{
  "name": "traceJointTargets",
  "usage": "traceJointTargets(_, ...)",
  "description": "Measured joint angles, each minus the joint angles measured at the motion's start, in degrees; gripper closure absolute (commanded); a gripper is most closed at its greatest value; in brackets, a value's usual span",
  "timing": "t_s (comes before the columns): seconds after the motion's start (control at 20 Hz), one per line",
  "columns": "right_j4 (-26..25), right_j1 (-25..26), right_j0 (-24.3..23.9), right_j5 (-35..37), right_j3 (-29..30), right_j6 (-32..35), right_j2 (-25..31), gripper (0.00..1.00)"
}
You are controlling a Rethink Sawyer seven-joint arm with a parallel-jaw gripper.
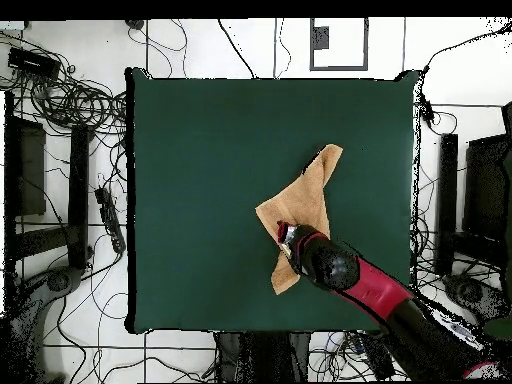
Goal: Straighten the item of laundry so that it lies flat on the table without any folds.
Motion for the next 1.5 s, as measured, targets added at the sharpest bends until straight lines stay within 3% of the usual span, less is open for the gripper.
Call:
traceJointTargets(0.75, -5.1, 2.0, -3.8, -1.3, 0.0, 0.0, 3.4, 0.0)
traceJointTargets(1.5, -5.1, 3.7, -6.6, -1.2, 0.0, 0.0, 6.2, 0.0)
